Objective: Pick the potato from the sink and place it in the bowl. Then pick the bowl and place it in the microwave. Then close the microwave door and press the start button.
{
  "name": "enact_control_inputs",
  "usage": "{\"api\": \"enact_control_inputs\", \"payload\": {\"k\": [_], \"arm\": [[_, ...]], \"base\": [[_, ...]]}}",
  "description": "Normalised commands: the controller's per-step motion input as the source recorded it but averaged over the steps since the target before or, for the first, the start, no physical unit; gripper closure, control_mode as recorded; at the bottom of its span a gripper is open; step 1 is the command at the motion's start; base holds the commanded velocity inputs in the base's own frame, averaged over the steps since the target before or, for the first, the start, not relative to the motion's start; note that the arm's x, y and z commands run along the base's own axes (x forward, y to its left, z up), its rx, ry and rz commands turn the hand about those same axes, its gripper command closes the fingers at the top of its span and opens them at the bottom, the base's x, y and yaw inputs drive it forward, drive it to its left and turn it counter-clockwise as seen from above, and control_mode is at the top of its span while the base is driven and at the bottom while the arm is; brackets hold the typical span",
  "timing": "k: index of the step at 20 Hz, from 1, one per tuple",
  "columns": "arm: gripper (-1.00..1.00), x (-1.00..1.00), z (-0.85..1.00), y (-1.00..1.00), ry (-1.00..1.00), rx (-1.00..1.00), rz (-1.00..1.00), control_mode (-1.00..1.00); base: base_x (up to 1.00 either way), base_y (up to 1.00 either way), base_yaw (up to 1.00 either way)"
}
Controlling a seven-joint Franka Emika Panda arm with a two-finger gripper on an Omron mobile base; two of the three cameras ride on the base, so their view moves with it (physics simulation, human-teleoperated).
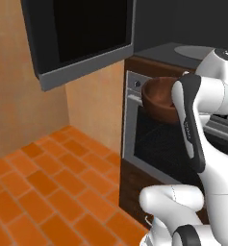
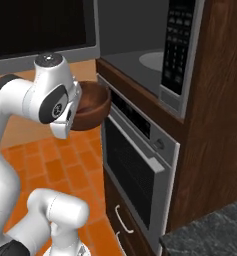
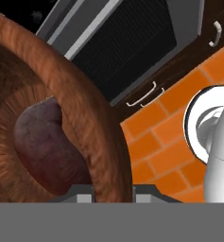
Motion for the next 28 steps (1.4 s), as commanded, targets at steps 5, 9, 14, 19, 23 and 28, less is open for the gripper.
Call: {"api": "enact_control_inputs", "payload": {"k": [5, 9, 14, 19, 23, 28], "arm": [[1.0, 0.0, 0.0, 0.0, 0.0, 0.0, 0.0, 1.0], [1.0, 0.0, 0.0, 0.0, 0.0, 0.0, 0.0, 1.0], [1.0, 0.0, 0.0, 0.0, 0.0, 0.0, 0.0, 1.0], [1.0, 0.0, 0.0, 0.0, 0.0, 0.0, 0.0, 1.0], [1.0, 0.0, 0.0, 0.0, 0.0, 0.0, 0.0, 1.0], [1.0, 0.0, 0.0, 0.0, 0.0, 0.0, 0.0, 1.0]], "base": [[0.59, 0.03, -0.3], [0.65, 0.11, -0.39], [0.57, 0.3, -0.27], [0.2, -0.08, -0.12], [-0.28, -0.16, -0.07], [-0.49, 0.0, -0.07]]}}
